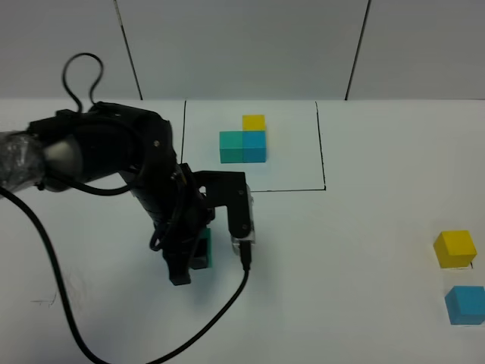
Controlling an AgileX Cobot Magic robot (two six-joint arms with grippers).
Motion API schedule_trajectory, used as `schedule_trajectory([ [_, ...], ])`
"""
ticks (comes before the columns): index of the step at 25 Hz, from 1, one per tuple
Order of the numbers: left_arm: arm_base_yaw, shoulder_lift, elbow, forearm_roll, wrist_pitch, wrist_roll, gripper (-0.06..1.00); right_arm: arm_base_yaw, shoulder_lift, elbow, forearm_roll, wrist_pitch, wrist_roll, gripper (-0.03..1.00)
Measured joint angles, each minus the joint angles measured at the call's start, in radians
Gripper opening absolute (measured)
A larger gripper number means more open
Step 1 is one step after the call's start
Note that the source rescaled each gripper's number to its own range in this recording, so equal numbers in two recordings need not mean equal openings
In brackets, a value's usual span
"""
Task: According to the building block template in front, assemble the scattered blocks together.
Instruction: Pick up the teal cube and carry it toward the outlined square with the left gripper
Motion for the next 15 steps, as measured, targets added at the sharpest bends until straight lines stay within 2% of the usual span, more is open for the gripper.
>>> schedule_trajectory([
  [6, -0.082, 0.118, -0.021, 0.047, -0.124, 0.027, 0.0, 0.0, 0.0, 0.0, 0.0, 0.0, 0.0, 0.04],
  [15, -0.089, 0.168, -0.029, 0.037, -0.143, 0.026, 0.0, 0.0, 0.0, 0.0, 0.0, 0.0, 0.0, 0.04],
])
